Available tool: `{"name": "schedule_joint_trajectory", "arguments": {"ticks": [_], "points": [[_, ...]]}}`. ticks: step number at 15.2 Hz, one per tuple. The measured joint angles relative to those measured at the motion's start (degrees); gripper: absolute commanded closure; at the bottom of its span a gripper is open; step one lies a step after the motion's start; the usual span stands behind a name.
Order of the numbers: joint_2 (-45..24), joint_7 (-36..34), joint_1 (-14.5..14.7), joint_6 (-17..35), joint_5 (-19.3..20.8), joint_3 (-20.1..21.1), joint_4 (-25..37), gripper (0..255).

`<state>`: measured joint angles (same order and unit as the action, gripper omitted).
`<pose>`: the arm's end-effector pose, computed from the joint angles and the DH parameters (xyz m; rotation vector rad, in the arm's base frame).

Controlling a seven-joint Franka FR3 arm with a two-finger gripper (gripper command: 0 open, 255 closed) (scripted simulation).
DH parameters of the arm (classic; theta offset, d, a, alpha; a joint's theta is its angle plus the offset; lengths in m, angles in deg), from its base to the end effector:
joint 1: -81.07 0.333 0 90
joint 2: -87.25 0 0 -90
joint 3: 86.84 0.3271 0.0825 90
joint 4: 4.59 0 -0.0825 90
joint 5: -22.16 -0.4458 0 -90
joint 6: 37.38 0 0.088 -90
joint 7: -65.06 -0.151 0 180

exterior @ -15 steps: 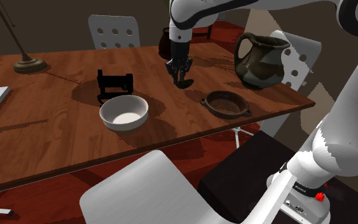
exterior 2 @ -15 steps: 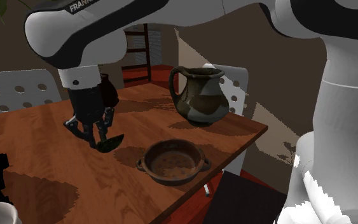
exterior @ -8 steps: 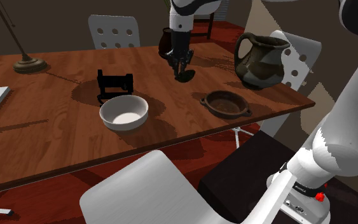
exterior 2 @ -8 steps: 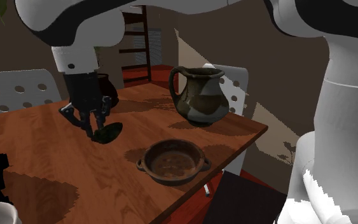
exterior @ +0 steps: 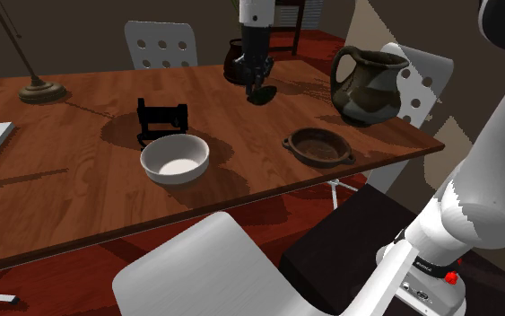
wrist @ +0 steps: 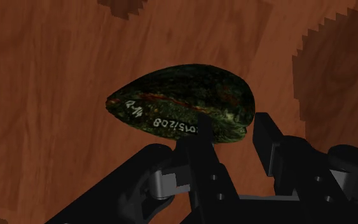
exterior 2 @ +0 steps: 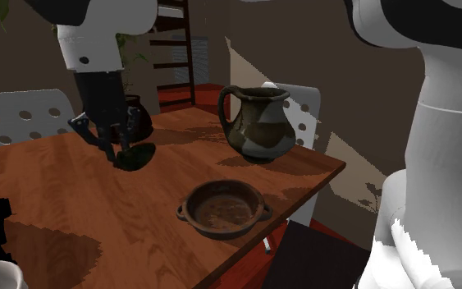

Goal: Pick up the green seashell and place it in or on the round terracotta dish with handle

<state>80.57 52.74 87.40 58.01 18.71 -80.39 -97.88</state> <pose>0.6315 0.1493 0.4956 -3.0844 0.0004 0.1438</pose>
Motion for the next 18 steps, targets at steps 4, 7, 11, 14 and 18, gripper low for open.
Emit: {"name": "schedule_joint_trajectory", "arguments": {"ticks": [4,7,11,14,18], "points": [[7.23,0.78,-0.40,0.27,-0.76,-0.25,-7.55,255],[13.97,1.62,-0.68,0.49,-1.36,-0.64,-14.49,255],[23.55,2.48,-0.76,0.10,-2.10,-1.16,-23.72,255],[30.60,3.07,-0.74,-1.47,-2.43,-1.67,-29.24,255],[37.77,3.75,-0.73,-3.10,-2.55,-2.31,-34.83,255]]}}
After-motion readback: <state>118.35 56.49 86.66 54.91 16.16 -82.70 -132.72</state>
